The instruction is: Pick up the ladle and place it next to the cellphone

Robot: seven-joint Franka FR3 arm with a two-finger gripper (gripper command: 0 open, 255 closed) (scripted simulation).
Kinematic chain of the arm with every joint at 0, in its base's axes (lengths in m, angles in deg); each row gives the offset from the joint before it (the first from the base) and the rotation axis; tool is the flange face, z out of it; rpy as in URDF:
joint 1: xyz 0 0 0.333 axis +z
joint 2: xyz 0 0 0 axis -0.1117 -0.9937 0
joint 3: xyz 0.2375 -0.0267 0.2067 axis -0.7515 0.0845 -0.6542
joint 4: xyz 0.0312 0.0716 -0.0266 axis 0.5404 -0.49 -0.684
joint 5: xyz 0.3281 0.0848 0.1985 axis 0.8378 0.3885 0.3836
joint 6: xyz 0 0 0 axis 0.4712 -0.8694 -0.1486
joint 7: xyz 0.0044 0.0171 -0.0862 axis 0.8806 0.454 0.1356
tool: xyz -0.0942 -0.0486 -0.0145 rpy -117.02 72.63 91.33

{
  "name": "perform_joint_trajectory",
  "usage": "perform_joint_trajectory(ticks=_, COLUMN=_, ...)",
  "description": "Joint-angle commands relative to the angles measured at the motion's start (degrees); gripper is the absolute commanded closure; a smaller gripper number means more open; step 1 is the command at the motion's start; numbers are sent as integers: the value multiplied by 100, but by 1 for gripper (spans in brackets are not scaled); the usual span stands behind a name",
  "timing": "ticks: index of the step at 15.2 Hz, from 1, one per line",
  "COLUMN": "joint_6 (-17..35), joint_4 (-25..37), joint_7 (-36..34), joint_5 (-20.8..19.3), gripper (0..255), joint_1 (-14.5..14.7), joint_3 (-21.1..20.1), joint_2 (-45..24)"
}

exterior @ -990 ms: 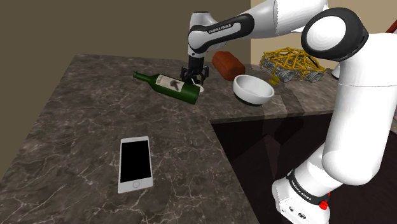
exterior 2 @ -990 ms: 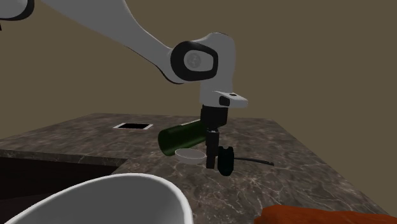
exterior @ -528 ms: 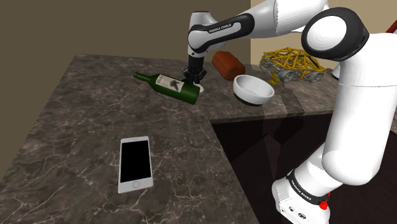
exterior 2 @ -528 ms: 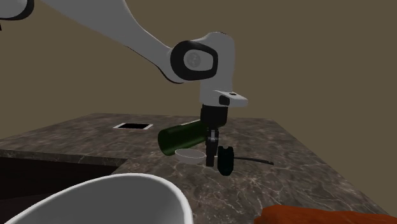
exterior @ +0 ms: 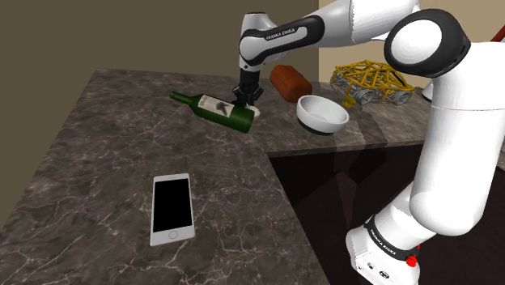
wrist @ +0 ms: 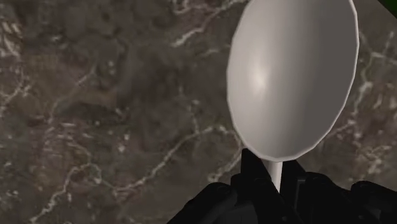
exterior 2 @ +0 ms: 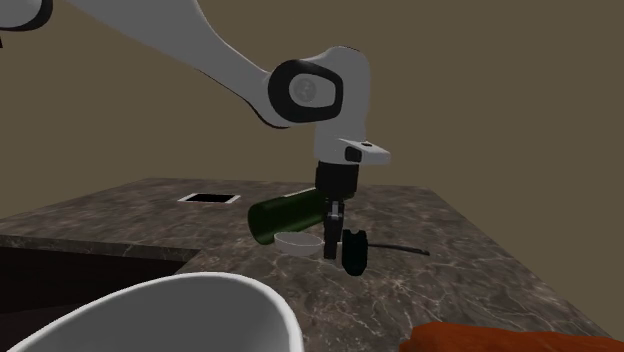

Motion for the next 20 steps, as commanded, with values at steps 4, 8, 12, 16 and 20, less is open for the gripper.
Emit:
perform_joint_trajectory(ticks=4, joint_6=-294, joint_4=143, joint_7=23, joint_5=22, gripper=255, joint_1=-5, joint_3=-9, joint_2=147)
perform_joint_trajectory(ticks=8, joint_6=-554, joint_4=303, joint_7=41, joint_5=39, gripper=255, joint_1=-6, joint_3=-16, joint_2=248)
perform_joint_trajectory(ticks=12, joint_6=-823, joint_4=491, joint_7=58, joint_5=53, gripper=255, joint_1=-5, joint_3=-22, joint_2=330)
perform_joint_trajectory(ticks=16, joint_6=-1099, joint_4=703, joint_7=74, joint_5=64, gripper=255, joint_1=-2, joint_3=-27, joint_2=395)
perform_joint_trajectory(ticks=20, joint_6=-1193, joint_4=625, joint_7=-16, joint_5=78, gripper=255, joint_1=58, joint_3=-64, joint_2=563)
